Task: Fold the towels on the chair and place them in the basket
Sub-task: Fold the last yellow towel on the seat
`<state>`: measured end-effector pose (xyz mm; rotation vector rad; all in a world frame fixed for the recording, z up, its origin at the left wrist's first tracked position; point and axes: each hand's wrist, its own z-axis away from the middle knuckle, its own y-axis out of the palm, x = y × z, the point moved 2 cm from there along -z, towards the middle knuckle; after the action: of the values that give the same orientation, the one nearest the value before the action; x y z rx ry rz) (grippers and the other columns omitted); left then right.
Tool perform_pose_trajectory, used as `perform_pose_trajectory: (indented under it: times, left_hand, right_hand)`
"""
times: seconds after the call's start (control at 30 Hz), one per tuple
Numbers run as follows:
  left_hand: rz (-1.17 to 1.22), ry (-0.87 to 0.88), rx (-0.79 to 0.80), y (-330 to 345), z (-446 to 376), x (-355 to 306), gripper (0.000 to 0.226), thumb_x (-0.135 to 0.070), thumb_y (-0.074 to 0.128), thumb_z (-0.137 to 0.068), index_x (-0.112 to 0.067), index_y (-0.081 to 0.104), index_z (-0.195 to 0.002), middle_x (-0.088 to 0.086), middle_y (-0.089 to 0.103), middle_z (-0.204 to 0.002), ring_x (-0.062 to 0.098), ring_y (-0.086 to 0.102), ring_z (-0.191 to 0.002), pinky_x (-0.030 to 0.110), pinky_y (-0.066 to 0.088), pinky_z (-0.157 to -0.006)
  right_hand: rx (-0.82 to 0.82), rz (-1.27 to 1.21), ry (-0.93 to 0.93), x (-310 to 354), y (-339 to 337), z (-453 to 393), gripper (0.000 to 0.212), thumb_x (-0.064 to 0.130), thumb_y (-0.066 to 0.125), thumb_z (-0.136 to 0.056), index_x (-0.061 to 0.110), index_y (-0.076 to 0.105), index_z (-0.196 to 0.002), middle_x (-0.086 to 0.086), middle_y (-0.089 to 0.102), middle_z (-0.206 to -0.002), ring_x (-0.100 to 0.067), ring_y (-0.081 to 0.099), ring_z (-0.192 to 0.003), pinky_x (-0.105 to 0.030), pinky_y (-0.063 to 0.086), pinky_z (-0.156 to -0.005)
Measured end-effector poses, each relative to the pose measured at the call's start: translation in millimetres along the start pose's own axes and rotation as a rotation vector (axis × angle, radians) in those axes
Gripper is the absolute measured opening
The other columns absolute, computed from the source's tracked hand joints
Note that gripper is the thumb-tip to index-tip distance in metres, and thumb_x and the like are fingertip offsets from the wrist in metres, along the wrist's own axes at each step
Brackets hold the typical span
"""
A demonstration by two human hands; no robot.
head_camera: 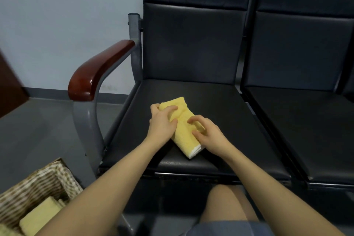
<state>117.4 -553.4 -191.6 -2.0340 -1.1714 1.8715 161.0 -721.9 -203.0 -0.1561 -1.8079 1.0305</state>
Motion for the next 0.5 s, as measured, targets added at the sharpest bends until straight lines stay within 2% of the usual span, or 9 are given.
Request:
perform_pose_trajectory:
  times: [0.2, 0.33, 0.4, 0.5]
  left_hand:
    - [-0.032, 0.161, -0.166, -65, 18, -4, 0.04, -0.018, 0.066, -0.085, -0.03, 0.06, -0.123, 0.002, 0.029, -0.133, 0.028, 0.045, -0.116, 0.044, 0.039, -0.105]
    - [-0.149, 0.201, -0.293, -129, 35, 1, 0.039, -0.02, 0.064, -0.086, -0.029, 0.059, -0.124, 0.003, 0.029, -0.133, 0.028, 0.045, -0.116, 0.046, 0.039, -0.103]
    - [-0.18, 0.206, -0.344, -161, 48, 8, 0.038, -0.027, 0.062, -0.084, -0.028, 0.06, -0.123, 0.003, 0.03, -0.132, 0.024, 0.043, -0.119, 0.047, 0.038, -0.104]
    - [-0.21, 0.174, -0.442, -211, 74, 28, 0.039, -0.034, 0.059, -0.082, -0.026, 0.062, -0.12, -0.001, 0.032, -0.124, 0.015, 0.045, -0.106, 0.037, 0.041, -0.1]
  right_hand:
    - [-0.077, -0.17, -0.185, 47, 15, -4, 0.039, 0.024, 0.058, -0.089, 0.059, 0.051, -0.103, 0.014, 0.055, -0.116, -0.013, 0.051, -0.114, -0.047, 0.04, -0.103]
    - [-0.048, -0.307, -0.349, 101, 38, -15, 0.039, 0.012, 0.062, -0.09, 0.048, 0.056, -0.106, 0.006, 0.058, -0.112, -0.003, 0.054, -0.104, -0.031, 0.047, -0.093]
    - [-0.019, -0.344, -0.436, 129, 55, -19, 0.039, 0.009, 0.063, -0.089, 0.044, 0.057, -0.107, 0.002, 0.058, -0.111, -0.004, 0.055, -0.1, -0.027, 0.047, -0.088]
    - [0.039, -0.376, -0.557, 169, 89, -23, 0.038, 0.008, 0.065, -0.088, 0.04, 0.059, -0.109, -0.003, 0.059, -0.108, -0.007, 0.056, -0.095, -0.021, 0.047, -0.083]
